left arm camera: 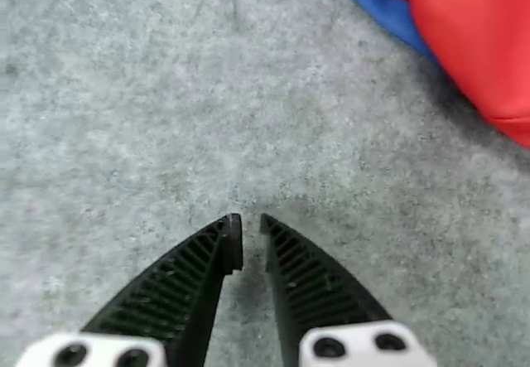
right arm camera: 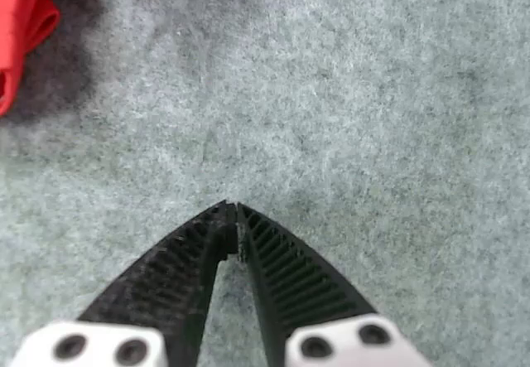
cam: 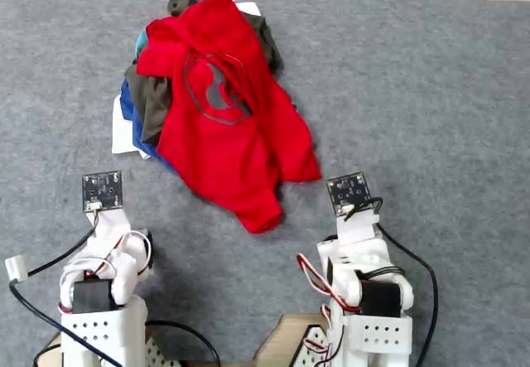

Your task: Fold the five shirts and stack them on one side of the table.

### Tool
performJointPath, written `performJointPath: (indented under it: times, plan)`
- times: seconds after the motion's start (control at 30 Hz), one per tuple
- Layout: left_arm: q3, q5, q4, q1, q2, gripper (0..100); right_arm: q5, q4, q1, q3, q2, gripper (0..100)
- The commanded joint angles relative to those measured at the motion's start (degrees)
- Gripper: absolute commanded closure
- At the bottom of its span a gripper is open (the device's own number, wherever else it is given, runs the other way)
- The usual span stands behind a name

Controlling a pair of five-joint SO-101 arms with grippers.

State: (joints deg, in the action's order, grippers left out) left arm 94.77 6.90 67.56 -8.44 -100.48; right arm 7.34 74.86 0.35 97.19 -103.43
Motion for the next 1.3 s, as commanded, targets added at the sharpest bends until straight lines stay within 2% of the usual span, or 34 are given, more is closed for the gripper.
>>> performJointPath:
  times: [0.0,0.4,0.57,0.7,0.9,1.03,1.27]
  plan:
    - [-3.0,-0.6,0.3,1.3,-3.1,88,-0.5,0.4,0.0,-0.3,-5.1,99.4]
    - [-7.5,-2.6,0.1,1.3,-3.0,88,-0.5,0.4,0.0,-0.3,-5.1,99.4]
    - [-13.8,-2.6,-0.2,1.3,0.5,88,-0.5,0.4,0.0,-0.3,-5.1,99.4]
    - [-26.2,-2.6,-0.3,-0.2,11.4,88,-0.5,0.4,0.0,-0.3,-5.1,99.4]
    - [-44.0,-2.6,0.7,-3.7,35.2,88,-0.5,0.4,0.0,-0.3,-5.1,99.4]
    - [-57.0,-2.6,7.6,-4.1,48.4,88,-0.5,0.4,0.0,-0.3,-5.1,99.4]
    - [-69.6,-2.7,13.5,-4.1,57.6,88,-0.5,0.4,0.0,-0.3,-5.1,99.4]
